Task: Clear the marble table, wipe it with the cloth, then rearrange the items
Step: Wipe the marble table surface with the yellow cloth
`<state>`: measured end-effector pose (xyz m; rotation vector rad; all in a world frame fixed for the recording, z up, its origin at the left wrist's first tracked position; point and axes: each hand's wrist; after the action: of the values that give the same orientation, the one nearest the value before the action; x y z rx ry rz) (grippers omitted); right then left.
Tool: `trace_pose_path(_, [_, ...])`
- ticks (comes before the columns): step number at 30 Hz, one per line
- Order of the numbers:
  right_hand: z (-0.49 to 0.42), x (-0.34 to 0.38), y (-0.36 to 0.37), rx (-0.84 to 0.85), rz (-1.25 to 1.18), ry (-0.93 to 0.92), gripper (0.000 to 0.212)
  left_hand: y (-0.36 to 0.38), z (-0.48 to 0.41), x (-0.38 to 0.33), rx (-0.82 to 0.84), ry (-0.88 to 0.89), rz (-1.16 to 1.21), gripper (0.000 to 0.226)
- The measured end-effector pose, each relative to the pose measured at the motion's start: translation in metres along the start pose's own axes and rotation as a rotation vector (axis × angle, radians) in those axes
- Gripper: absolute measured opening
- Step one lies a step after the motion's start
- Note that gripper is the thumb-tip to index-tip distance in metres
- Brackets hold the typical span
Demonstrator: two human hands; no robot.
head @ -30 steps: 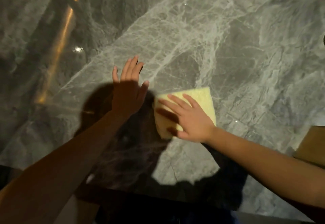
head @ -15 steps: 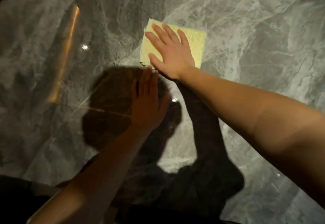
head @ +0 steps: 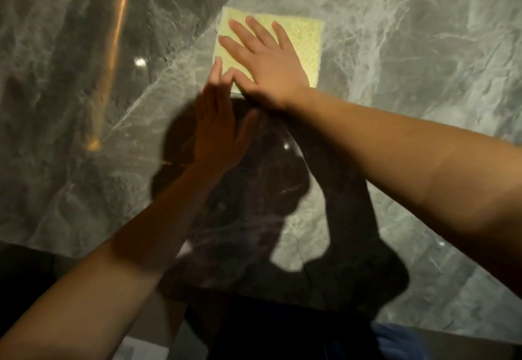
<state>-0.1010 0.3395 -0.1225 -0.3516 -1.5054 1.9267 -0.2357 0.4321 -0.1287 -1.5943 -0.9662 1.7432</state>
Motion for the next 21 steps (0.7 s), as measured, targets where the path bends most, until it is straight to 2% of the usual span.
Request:
trace_pose_path(3, [0.036, 0.005, 0.013, 0.030, 0.012, -0.030, 0.060, 0.000, 0.004, 0.002, -0.055, 0.054, 0.100, 0.072])
trace_pose_path(7, [0.107, 0.018, 0.034, -0.009, -0.106, -0.115, 0.054, 0.001, 0.002, -0.009, -0.039, 0.003, 0.149, 0.084])
trace_pose_path(11, [0.188, 0.030, 0.070, 0.014, -0.075, -0.115, 0.060, 0.011, 0.000, -0.033, 0.116, 0.077, -0.140, 0.064])
trace_pose_path(14, [0.254, 0.039, 0.094, 0.024, -0.043, -0.114, 0.060, 0.031, -0.001, -0.062, 0.254, 0.115, -0.203, 0.065])
trace_pose_path(21, [0.367, 0.038, 0.132, -0.041, -0.055, 0.002, 0.065, 0.081, 0.003, -0.133, 0.387, 0.296, -0.280, 0.061])
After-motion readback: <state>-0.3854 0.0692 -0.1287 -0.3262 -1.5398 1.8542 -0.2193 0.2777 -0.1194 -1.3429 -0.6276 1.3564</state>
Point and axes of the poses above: each hand's wrist, its own z-axis away from the middle knuckle, its own y-axis out of the palm, x = y × z, and after that the axes turned 9 degrees about x, right-handed
